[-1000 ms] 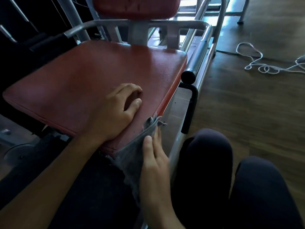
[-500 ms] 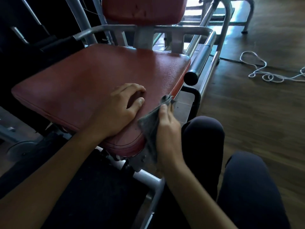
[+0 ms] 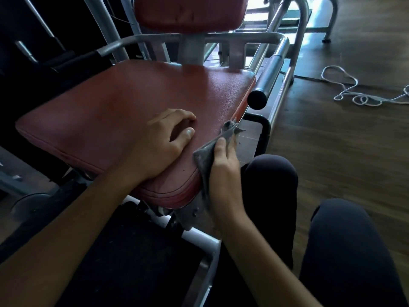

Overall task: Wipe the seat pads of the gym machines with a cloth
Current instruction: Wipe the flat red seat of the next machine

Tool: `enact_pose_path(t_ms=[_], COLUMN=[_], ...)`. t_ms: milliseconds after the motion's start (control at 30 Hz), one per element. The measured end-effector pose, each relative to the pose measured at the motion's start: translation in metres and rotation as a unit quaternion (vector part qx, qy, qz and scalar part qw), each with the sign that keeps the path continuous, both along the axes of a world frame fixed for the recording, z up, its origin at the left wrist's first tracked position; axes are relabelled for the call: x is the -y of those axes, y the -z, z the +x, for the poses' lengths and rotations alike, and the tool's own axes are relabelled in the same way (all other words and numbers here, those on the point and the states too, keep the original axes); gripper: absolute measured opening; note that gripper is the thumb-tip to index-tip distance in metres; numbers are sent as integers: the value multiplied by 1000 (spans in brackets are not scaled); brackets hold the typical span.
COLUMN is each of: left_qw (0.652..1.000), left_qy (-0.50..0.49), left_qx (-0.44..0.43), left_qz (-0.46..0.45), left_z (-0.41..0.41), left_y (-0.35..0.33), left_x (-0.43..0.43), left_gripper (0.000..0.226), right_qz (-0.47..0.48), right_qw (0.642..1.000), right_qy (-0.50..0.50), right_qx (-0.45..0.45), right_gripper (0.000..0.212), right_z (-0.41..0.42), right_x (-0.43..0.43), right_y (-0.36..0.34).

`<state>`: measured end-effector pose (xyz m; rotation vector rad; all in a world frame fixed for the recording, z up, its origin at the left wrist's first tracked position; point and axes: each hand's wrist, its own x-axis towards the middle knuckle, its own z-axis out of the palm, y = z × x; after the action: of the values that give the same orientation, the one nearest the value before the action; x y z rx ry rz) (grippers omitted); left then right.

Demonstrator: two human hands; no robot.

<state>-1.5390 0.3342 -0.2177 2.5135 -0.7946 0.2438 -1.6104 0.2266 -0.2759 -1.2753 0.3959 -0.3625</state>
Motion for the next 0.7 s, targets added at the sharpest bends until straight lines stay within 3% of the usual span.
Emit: enact_pose_path(t_ms=[133, 300, 467, 567, 700], left_qw=[999, 999, 1000, 1000, 1000], left_qy=[32, 31, 27, 25, 24], left_qx=[-18, -19, -11, -16, -11], left_qz=[12, 7, 4, 4, 8], left_z=[3, 3, 3, 2, 3], left_y=[-4, -2, -1, 0, 1], left_x=[-4, -5, -4, -3, -1], left_gripper=[41, 42, 41, 43, 43], right_qz=[14, 7, 9, -21, -13], right_qw=[996, 999, 997, 998, 1000], right_qy=[-25, 33, -27, -27, 1], right_qx=[84, 29, 73, 53, 16], right_gripper=[54, 67, 58, 53, 62], right_z=[-54, 4, -69, -45, -18], right_x=[-33, -3, -40, -24, -8], right_y=[-2, 3, -6, 4, 0])
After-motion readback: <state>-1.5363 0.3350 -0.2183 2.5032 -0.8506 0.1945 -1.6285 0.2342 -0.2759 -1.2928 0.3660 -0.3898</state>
